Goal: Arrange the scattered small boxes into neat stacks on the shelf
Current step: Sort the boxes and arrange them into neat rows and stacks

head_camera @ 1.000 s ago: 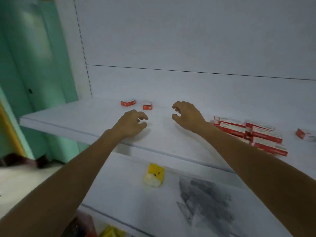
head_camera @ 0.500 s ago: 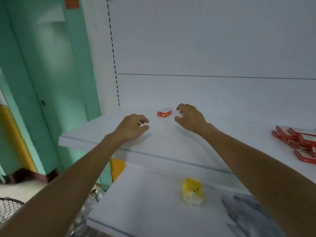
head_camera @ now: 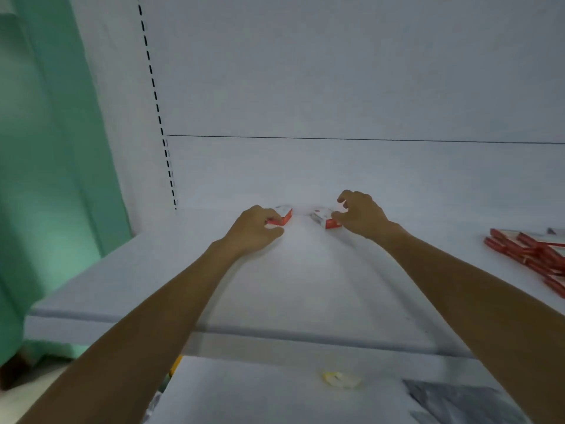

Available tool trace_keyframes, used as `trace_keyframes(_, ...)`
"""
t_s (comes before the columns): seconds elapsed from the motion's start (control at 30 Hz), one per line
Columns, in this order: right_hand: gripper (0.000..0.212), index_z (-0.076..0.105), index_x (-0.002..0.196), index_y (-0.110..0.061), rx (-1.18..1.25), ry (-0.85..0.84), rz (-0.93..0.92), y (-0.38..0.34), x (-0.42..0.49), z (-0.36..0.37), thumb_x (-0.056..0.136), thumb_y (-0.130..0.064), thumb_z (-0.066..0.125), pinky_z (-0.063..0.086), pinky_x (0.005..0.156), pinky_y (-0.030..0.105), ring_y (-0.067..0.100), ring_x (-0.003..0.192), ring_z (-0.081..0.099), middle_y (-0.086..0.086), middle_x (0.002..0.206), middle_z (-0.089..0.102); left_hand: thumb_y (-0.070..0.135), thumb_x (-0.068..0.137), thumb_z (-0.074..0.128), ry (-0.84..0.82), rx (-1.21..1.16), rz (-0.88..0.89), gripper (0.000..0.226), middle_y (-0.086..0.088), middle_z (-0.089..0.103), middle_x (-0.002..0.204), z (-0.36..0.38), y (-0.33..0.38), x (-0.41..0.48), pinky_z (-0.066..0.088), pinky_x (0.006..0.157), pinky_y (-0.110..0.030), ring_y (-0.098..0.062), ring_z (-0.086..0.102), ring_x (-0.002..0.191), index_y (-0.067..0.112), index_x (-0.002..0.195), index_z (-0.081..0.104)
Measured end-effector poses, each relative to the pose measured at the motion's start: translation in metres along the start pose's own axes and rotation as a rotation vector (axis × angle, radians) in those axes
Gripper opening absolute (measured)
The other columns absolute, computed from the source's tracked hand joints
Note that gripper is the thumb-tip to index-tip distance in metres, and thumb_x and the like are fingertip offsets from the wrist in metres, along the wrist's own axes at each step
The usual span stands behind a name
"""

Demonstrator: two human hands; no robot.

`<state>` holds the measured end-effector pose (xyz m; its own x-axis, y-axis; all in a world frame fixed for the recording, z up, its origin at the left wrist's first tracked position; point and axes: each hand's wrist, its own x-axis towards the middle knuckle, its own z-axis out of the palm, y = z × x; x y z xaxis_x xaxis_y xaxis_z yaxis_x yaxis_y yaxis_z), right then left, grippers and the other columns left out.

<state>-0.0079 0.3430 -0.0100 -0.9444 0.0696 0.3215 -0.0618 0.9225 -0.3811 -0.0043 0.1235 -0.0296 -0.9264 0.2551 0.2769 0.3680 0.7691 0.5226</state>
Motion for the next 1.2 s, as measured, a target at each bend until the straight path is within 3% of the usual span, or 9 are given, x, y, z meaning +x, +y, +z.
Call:
trace_keyframes(0.27, 0.042, 0.052, 0.119, -0.01, -0.011, -0.1, 0.032, 0.006, 0.041, 0.024, 0.087, -0.036, 0.057, 0.043, 0.087, 0.035, 0.025, 0.108, 0.054, 0.009, 0.12, 0.056, 0.04, 0.081, 0.065, 0.025, 0.07, -0.052, 0.041, -0.013, 0.048, 0.128, 0.024, -0.01, 0.055, 0.043, 0.099, -0.038, -0.031, 0.048, 0.119, 0.02, 0.116, 0.061)
trace_keyframes(0.37, 0.046, 0.057, 0.111, -0.01, -0.003, -0.12, 0.052, 0.005, 0.05, 0.03, 0.081, -0.044, 0.062, 0.045, 0.084, 0.034, 0.025, 0.102, 0.057, 0.007, 0.112, 0.059, 0.047, 0.081, 0.063, 0.028, 0.117, -0.066, 0.043, -0.013, 0.047, 0.123, 0.029, -0.013, 0.07, 0.044, 0.096, -0.041, -0.032, 0.048, 0.115, 0.02, 0.114, 0.061)
trace_keyframes(0.53, 0.039, 0.063, 0.098, -0.004, 0.003, -0.129, 0.018, 0.009, 0.056, 0.036, 0.077, -0.036, 0.069, 0.046, 0.08, 0.034, 0.025, 0.099, 0.058, 0.009, 0.104, 0.062, 0.05, 0.086, 0.053, 0.024, 0.098, -0.079, 0.037, -0.015, 0.049, 0.114, 0.035, -0.019, 0.081, 0.045, 0.089, -0.038, -0.033, 0.053, 0.105, 0.018, 0.106, 0.059)
trace_keyframes(0.7, 0.036, 0.062, 0.109, -0.011, -0.027, -0.163, 0.021, 0.008, 0.06, 0.036, 0.079, -0.03, 0.066, 0.045, 0.084, 0.031, 0.024, 0.105, 0.055, 0.006, 0.115, 0.059, 0.028, 0.088, 0.059, -0.103, 0.083, 0.016, 0.018, -0.008, 0.048, 0.113, 0.031, -0.019, 0.08, 0.037, 0.083, -0.026, -0.024, 0.05, 0.104, 0.019, 0.103, 0.056)
trace_keyframes(0.8, 0.037, 0.059, 0.113, -0.012, -0.055, -0.156, 0.028, 0.006, 0.055, 0.038, 0.081, -0.031, 0.064, 0.044, 0.082, 0.031, 0.025, 0.106, 0.055, 0.007, 0.118, 0.059, 0.02, 0.085, 0.062, -0.145, 0.073, 0.064, 0.022, -0.008, 0.05, 0.114, 0.024, -0.018, 0.074, 0.036, 0.084, -0.025, -0.023, 0.05, 0.107, 0.017, 0.106, 0.057)
trace_keyframes(0.97, 0.04, 0.055, 0.119, -0.017, -0.076, -0.172, 0.028, 0.005, 0.036, 0.032, 0.081, -0.025, 0.064, 0.043, 0.084, 0.032, 0.024, 0.11, 0.053, 0.006, 0.122, 0.056, 0.031, 0.074, 0.073, -0.102, 0.059, -0.018, 0.035, -0.008, 0.051, 0.11, 0.02, -0.006, 0.062, 0.039, 0.07, -0.025, -0.021, 0.051, 0.098, 0.012, 0.099, 0.056)
trace_keyframes(1.07, 0.039, 0.054, 0.12, -0.018, -0.093, -0.169, 0.052, 0.01, 0.016, 0.022, 0.082, -0.019, 0.061, 0.045, 0.084, 0.032, 0.026, 0.108, 0.054, 0.007, 0.123, 0.053, 0.03, 0.076, 0.07, -0.146, 0.142, -0.082, 0.054, -0.012, 0.049, 0.123, 0.021, 0.003, 0.052, 0.041, 0.078, -0.028, -0.026, 0.051, 0.109, 0.008, 0.12, 0.048)
trace_keyframes(1.2, 0.044, 0.051, 0.125, -0.017, -0.035, -0.104, 0.101, 0.025, -0.023, 0.001, 0.082, -0.019, 0.061, 0.046, 0.087, 0.033, 0.026, 0.109, 0.053, 0.008, 0.125, 0.054, 0.026, 0.074, 0.07, -0.177, 0.101, 0.006, 0.05, -0.007, 0.054, 0.124, 0.018, 0.015, 0.03, 0.043, 0.083, -0.028, -0.022, 0.052, 0.108, 0.014, 0.12, 0.053)
